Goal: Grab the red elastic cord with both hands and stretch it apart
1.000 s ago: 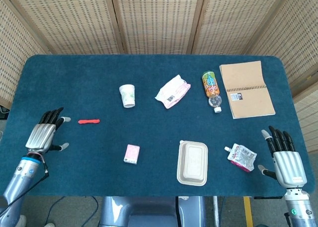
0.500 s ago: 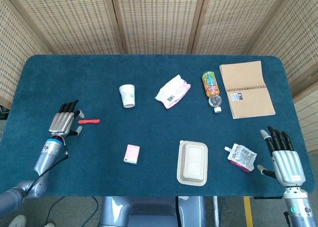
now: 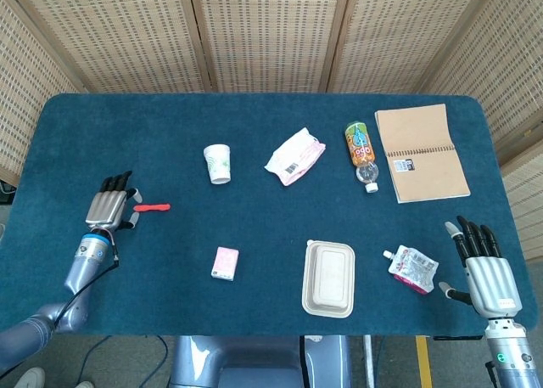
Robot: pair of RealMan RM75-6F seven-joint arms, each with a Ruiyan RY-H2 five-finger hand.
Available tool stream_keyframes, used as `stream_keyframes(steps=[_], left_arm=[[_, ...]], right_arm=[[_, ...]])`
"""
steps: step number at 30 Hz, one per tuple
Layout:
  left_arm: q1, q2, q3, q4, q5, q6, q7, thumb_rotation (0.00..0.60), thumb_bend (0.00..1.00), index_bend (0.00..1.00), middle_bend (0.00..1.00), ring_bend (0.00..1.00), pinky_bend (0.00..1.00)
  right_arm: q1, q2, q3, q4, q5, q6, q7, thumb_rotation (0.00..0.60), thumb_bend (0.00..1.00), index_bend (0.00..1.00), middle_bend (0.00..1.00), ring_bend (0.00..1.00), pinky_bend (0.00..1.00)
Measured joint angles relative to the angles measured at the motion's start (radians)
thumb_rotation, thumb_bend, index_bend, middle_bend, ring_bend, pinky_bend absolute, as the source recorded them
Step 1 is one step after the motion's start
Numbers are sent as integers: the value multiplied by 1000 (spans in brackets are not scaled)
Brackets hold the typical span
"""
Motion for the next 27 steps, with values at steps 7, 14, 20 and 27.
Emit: stream_keyframes(steps=[7,14,20,27], left_arm=[[-12,-32,1,62,-7,-24,-17,600,428,429,0,0,0],[-30,-79,-3,130,-10,-37,-22,600,427,449,0,0,0],[-35,-101,-3,161,-1,-31,-32,600,429,477,0,0,0],[-32,-127,-1,200,22,-15,-76,600,430,558,0,0,0]], right_arm=[[2,0,-2,2,-1,-4,9,600,0,0,0,0,0],[4,1,-2,8,5,-10,23,600,0,0,0,0,0],[6,1,-1,13,12,-17,32,600,0,0,0,0,0],[7,2,-2,14,12,-18,38,600,0,0,0,0,0]])
